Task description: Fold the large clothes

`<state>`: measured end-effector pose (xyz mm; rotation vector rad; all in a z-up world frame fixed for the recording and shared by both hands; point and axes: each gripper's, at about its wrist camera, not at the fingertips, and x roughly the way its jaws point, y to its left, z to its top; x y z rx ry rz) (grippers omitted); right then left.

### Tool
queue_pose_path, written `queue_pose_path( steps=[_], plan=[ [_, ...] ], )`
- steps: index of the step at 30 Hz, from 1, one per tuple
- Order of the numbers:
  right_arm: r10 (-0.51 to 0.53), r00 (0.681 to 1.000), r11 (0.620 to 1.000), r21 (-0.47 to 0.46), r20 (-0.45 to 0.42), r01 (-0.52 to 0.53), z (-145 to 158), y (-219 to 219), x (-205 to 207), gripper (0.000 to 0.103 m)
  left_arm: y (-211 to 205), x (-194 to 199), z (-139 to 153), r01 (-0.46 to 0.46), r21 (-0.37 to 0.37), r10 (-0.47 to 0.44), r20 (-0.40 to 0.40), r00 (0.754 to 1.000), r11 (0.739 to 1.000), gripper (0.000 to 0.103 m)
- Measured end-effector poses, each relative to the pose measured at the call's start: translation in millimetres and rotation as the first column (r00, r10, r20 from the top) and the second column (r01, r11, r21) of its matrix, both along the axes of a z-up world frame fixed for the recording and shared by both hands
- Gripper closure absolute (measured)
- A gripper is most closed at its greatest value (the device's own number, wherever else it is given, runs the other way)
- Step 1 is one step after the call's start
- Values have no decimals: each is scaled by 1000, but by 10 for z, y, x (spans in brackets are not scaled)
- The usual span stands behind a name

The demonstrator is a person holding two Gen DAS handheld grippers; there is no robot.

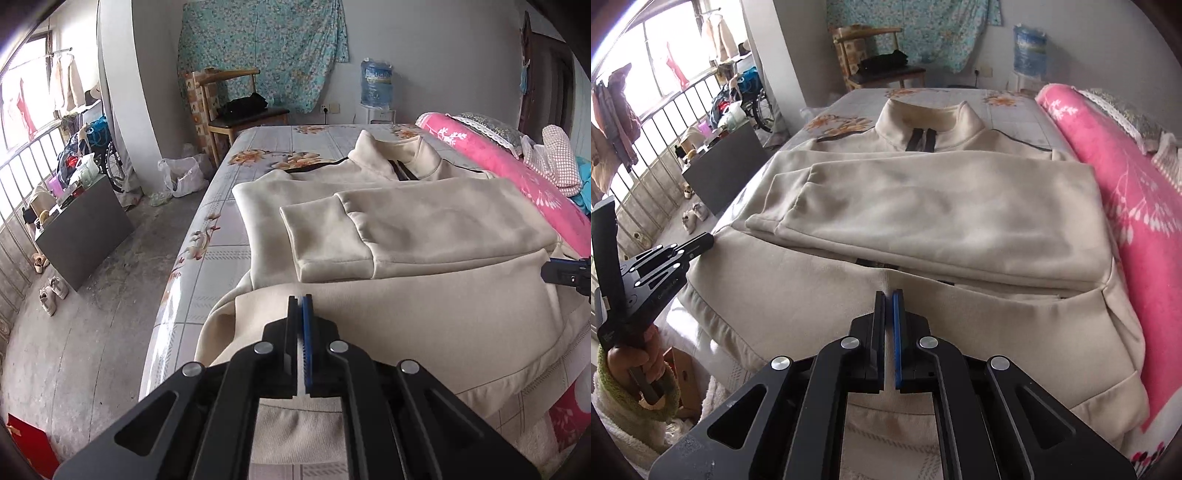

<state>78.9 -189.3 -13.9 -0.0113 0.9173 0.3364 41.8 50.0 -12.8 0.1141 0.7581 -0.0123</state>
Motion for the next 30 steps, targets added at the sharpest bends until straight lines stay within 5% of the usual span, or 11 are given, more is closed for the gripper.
queue_pose_path(
  steps=[3,10,16,21,25,28,30],
  plan=[
    [-10,1000,999,-34,12,11,-138,41,132,101,-82,96,-134,8,70,-8,3,1000,998,101],
    [-12,1000,995,-101,9,12,-533,156,308,101,-106,189,-443,0,107,7,-65,998,994,100],
    [-59,998,998,10,-26,59,-346,-207,282,86,-155,171,-465,13,159,-5,-46,999,987,100],
    [-196,980,980,-43,12,197,-145,-812,114,71,-135,190,-452,10,137,-3,-54,999,990,100],
    [-231,973,964,-139,-1,228,-248,-1027,94,72,-140,194,-448,15,148,-7,-52,999,989,100],
    [-251,968,922,-301,11,243,-481,-1041,110,93,-133,213,-443,8,131,0,-59,998,991,100],
    [-273,960,888,-366,66,278,-555,-1117,70,97,-120,222,-437,7,117,1,-64,998,993,99]
  ],
)
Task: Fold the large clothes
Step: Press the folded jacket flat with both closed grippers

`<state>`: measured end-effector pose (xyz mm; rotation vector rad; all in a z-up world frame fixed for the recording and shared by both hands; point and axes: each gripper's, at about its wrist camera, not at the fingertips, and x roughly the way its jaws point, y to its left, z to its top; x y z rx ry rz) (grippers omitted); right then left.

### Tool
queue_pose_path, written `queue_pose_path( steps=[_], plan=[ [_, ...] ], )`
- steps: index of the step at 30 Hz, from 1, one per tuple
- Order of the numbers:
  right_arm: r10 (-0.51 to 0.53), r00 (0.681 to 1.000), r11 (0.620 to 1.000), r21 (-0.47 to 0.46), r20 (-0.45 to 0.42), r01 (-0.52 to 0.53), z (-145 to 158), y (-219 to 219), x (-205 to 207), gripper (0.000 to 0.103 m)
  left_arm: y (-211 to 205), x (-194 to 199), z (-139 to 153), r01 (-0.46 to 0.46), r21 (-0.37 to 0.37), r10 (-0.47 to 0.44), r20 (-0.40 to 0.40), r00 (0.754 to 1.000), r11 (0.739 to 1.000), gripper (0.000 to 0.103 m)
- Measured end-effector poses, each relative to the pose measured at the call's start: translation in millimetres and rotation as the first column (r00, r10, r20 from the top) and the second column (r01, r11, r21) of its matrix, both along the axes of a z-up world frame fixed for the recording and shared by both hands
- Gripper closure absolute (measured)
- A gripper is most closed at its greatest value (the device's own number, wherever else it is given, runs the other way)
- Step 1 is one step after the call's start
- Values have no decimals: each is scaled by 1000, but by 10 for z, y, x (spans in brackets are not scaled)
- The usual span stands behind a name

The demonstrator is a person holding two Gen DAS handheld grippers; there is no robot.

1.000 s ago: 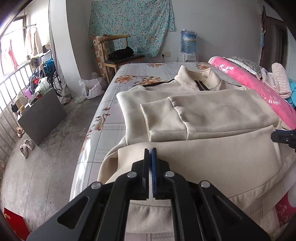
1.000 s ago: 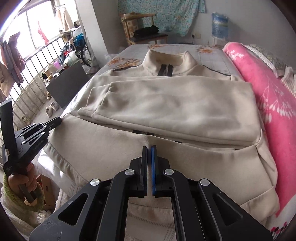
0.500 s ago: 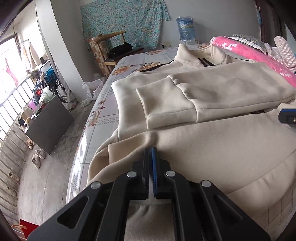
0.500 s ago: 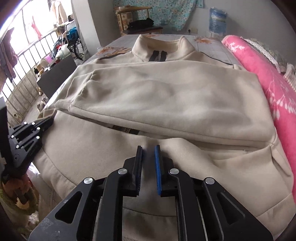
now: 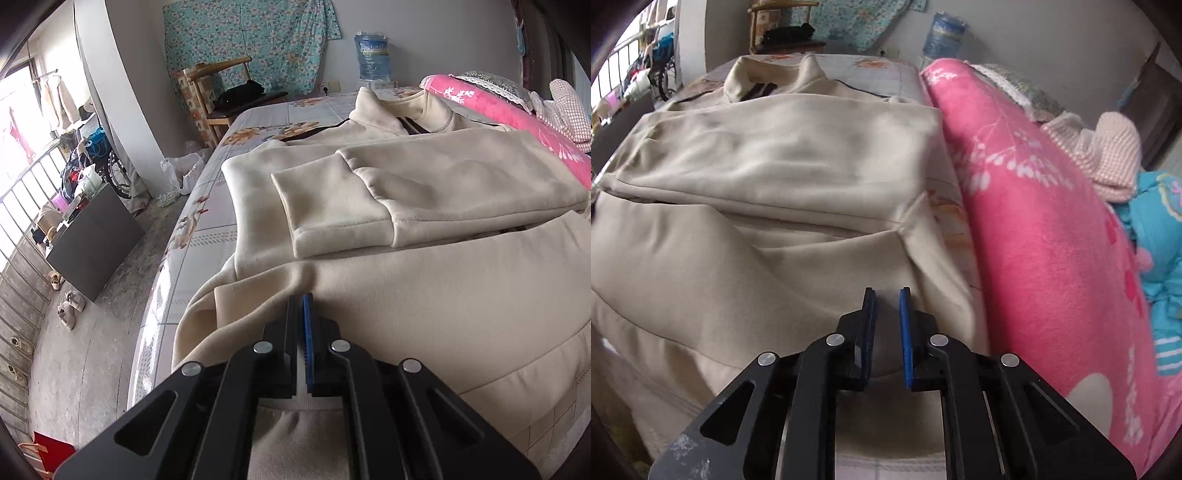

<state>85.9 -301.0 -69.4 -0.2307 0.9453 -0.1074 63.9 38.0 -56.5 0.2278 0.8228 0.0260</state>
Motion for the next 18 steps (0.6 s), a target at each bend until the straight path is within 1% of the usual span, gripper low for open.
queue_pose_path(
  steps=[1,2,3,4,6,8,9,10,11,12,13,14,16,18],
  plan=[
    [-27,1000,1000,6,14,27,8,-68,-6,98,6,3,1,1,-5,-1,-1,1000,1000,99],
    [-68,997,997,-19,32,68,17,-134,-8,98,12,-2,0,3,-7,-3,-1,1000,1000,99],
    [-97,994,994,-40,50,99,27,-200,-15,102,15,-5,-1,4,-8,-4,-1,1000,1000,99],
    [-120,992,992,-28,46,121,21,-284,2,103,15,-7,-3,5,-8,-5,0,1000,1000,99],
    [-150,988,985,92,35,146,77,-434,6,103,14,-13,-6,7,-4,-7,1,1000,1000,99],
    [-140,989,974,188,48,129,223,-468,-23,101,9,-21,-6,11,1,-11,1,1000,1000,99],
    [-125,990,967,231,65,106,297,-454,-41,99,12,-25,-6,12,1,-12,2,1000,1000,99],
    [-92,993,959,275,77,67,360,-424,-47,94,11,-25,-6,11,1,-11,2,1000,1000,99],
    [-54,996,953,302,71,31,390,-375,-9,88,10,-23,-6,10,1,-10,2,1000,1000,99],
    [-19,998,948,317,64,-2,396,-322,27,78,12,-26,-6,8,1,-8,3,1000,1000,99],
    [6,998,949,313,59,-24,385,-272,69,71,9,-31,-5,8,2,-8,3,1000,1000,99],
    [22,999,957,289,40,-33,349,-223,129,69,10,-31,-5,8,2,-8,3,1000,1000,99],
    [30,1000,974,227,-8,-27,218,-171,268,68,13,-32,-5,7,-1,-7,2,1000,1000,99],
    [35,999,976,216,-41,-26,77,-129,339,68,12,-30,-6,9,0,-9,3,1000,1000,99]
  ],
)
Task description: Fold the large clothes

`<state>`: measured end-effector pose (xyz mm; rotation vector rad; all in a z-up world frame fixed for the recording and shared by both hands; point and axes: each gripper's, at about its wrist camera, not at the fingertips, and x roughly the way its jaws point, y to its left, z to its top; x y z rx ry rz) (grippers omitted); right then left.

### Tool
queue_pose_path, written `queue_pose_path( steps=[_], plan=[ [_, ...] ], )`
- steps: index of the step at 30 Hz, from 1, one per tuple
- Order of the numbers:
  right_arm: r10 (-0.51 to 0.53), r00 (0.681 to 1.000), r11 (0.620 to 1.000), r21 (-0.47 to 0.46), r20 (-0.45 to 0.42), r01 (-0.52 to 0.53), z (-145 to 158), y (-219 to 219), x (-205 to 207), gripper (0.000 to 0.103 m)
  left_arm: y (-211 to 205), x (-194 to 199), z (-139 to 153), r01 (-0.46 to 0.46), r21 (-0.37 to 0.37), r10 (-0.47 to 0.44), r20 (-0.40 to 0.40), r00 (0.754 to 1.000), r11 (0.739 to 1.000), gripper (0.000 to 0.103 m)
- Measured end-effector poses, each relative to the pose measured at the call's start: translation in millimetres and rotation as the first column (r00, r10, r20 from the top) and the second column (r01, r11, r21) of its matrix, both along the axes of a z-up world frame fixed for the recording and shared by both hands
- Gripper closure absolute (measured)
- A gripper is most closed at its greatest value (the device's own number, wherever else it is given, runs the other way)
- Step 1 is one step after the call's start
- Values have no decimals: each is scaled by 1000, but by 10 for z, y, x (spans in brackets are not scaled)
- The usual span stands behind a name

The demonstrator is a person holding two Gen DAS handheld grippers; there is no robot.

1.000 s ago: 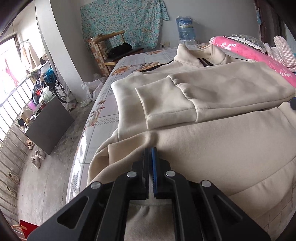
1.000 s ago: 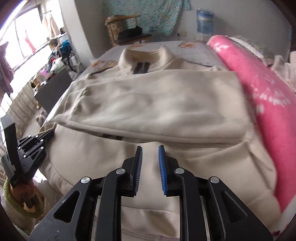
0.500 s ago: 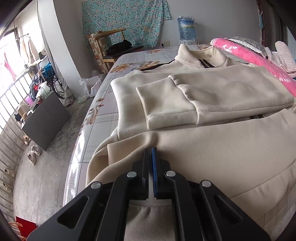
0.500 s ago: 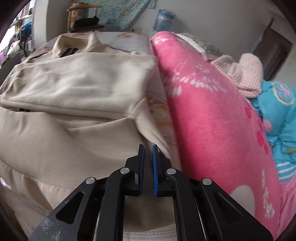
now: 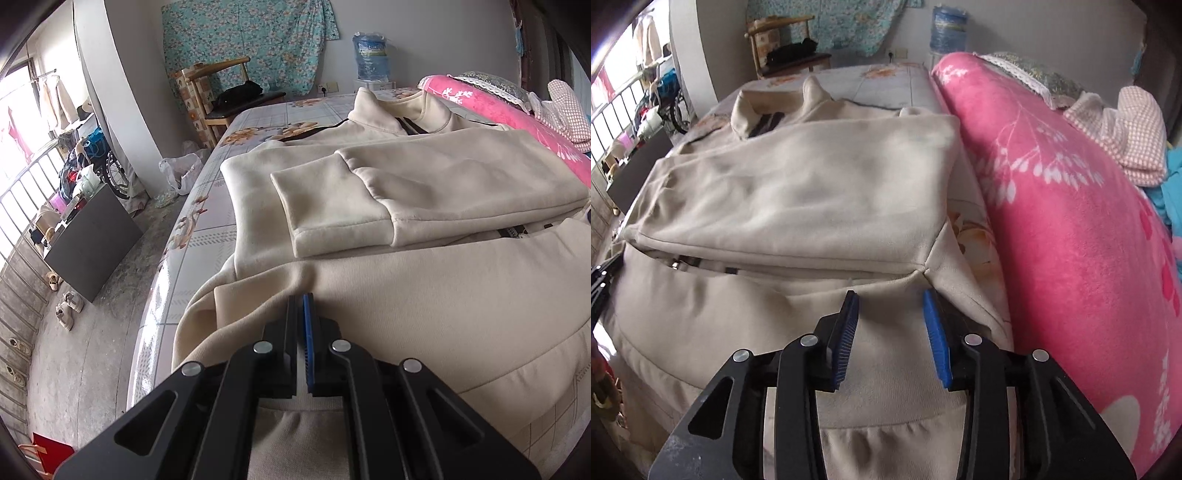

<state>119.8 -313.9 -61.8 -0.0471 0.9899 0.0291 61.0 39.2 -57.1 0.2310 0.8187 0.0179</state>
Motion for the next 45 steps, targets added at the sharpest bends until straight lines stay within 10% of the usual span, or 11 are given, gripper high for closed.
queue_pose_path(
  steps=[3,8,15,20,29,38,42,45],
  plan=[
    [-12,999,999,-32,32,13,68,25,-89,100,-4,-2,3,5,9,-5,0,1000,1000,99],
    [-77,984,997,13,163,76,386,-103,-292,101,-5,5,9,5,9,-5,-2,1000,1000,99],
    [-116,988,993,-9,106,117,-23,-149,-121,101,-5,14,8,10,14,-10,0,1000,1000,99],
    [-132,974,989,-49,182,143,365,-73,-320,70,-10,17,2,14,17,-14,-2,1000,1000,99],
    [287,945,946,108,156,-305,406,887,-738,78,-22,32,1,14,20,-14,-6,1000,1000,99],
    [297,953,947,104,66,-303,-98,1212,-352,94,115,-63,215,17,-83,-16,17,1000,996,97],
    [295,953,946,118,75,-302,-108,1193,-352,94,17,-363,599,175,-251,-153,103,983,952,97],
    [287,955,946,135,76,-295,-124,1175,-337,94,-309,-532,650,330,-370,-320,90,943,869,97]
  ],
)
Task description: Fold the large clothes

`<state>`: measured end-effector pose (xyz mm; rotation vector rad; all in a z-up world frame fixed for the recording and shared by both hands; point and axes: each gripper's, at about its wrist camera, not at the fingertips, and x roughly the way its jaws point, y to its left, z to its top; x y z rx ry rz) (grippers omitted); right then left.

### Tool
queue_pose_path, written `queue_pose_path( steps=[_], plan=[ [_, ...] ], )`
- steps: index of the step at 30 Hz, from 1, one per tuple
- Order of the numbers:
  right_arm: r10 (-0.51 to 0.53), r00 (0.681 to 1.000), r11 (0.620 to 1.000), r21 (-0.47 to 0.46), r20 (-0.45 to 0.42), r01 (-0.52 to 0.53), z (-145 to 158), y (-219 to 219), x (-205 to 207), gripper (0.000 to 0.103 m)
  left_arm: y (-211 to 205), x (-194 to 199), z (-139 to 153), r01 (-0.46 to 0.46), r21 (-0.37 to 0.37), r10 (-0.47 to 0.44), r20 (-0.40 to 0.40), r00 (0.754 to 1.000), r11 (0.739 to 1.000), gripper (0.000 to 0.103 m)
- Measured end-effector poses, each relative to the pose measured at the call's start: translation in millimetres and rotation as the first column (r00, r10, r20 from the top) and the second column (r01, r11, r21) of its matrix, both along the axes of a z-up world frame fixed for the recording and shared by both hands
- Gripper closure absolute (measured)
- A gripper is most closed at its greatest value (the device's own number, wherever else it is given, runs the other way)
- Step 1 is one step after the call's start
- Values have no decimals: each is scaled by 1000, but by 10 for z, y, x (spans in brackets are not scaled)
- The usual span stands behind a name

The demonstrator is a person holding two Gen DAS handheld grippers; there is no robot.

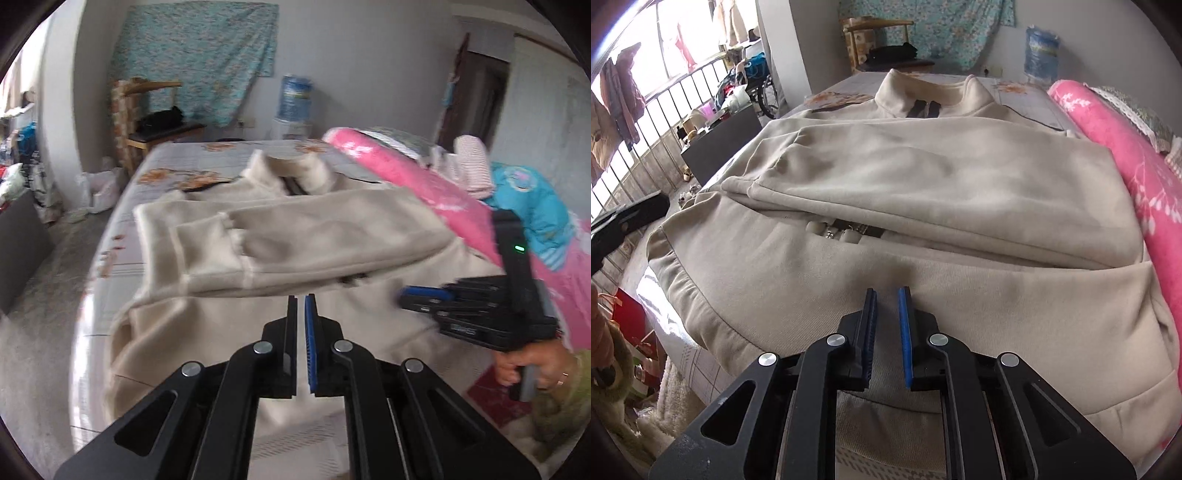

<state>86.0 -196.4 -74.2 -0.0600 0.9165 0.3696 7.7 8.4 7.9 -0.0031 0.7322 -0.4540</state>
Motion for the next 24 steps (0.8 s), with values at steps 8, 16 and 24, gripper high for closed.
queue_pose_path(
  steps=[8,16,24],
  plan=[
    [-1,1000,1000,8,-11,1,-6,-10,27,94,-596,113,-624,63,87,-50,-146,988,994,97],
    [133,989,991,19,61,-134,299,81,-425,93,-661,98,-614,60,138,-44,-122,992,989,97],
    [145,989,989,34,-18,-144,-10,149,-519,93,-430,101,-485,15,63,-7,-138,990,998,97]
  ],
)
